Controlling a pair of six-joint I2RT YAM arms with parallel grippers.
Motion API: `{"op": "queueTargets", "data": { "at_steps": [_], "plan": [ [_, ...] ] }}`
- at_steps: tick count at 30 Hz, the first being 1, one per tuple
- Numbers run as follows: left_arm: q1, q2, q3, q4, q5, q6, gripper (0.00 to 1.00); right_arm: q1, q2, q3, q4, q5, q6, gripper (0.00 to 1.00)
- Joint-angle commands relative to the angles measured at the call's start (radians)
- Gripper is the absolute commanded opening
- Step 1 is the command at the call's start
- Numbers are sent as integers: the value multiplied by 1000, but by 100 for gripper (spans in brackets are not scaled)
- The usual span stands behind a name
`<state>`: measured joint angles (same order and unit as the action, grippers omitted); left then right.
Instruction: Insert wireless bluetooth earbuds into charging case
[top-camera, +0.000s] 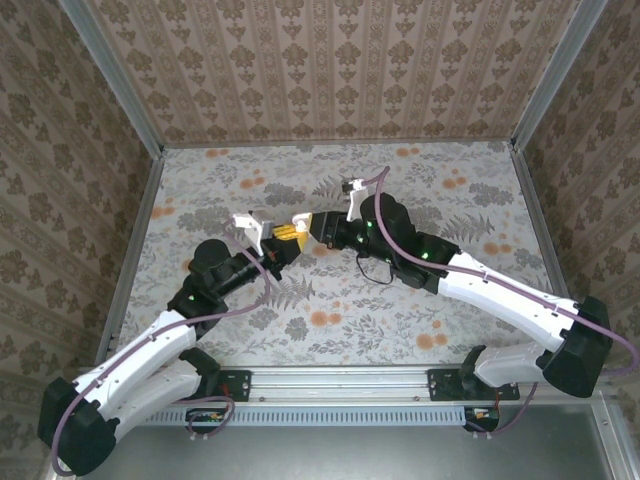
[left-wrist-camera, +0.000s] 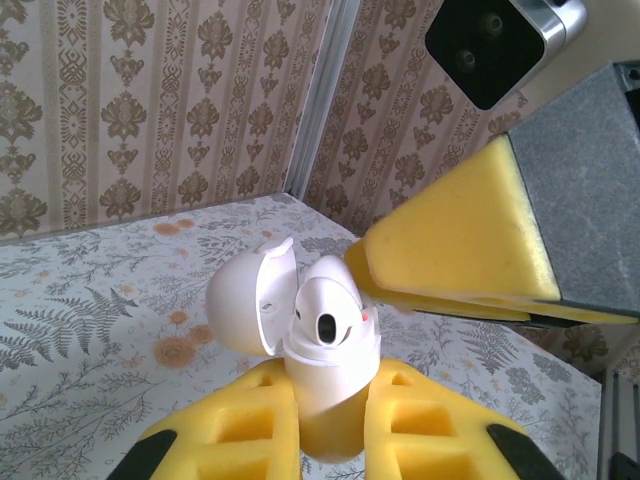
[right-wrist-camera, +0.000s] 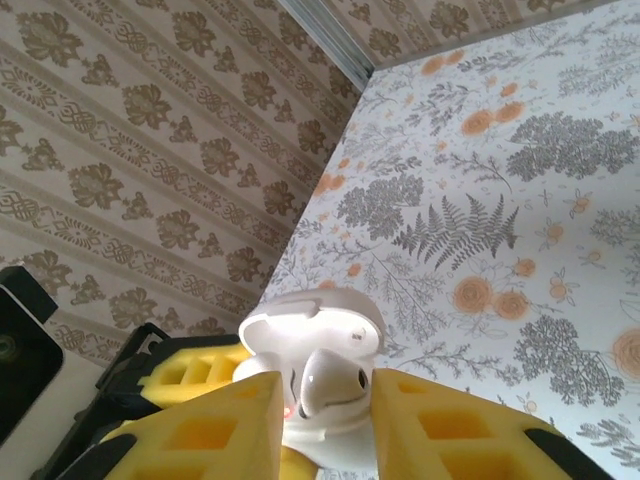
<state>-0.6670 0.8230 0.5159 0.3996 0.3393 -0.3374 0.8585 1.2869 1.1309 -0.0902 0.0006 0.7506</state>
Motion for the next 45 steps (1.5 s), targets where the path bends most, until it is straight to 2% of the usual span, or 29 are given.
{"op": "queueTargets", "data": {
  "at_steps": [1, 7, 12, 15, 22, 25, 30, 37, 45],
  "plan": [
    [-2, -20, 44, 48, -5, -10, 0, 8, -24, 33, -57, 6, -30, 34],
    [-3, -32, 44, 31, 3, -1, 0, 3, -59, 67, -110, 30, -68, 39],
    [-2, -44, 47, -4, 44, 28, 0, -51, -98, 98, -151, -36, -109, 42],
    [-2, -46, 56, -26, 96, 48, 0, -108, -90, 132, -196, -142, -124, 43],
    [1, -30, 82, -32, 250, 75, 0, -237, -2, 180, -213, -501, -61, 42],
    [1, -19, 90, -23, 294, 81, 0, -255, 35, 180, -185, -599, -20, 42],
    [1, 0, 101, -27, 296, 86, 0, -250, 88, 181, -126, -728, 37, 38],
    [3, 18, 107, -38, 277, 71, 0, -219, 98, 189, -147, -786, 0, 34],
    [12, 17, 102, -45, 239, 51, 0, -216, 64, 188, -201, -810, -54, 33]
  ]
}}
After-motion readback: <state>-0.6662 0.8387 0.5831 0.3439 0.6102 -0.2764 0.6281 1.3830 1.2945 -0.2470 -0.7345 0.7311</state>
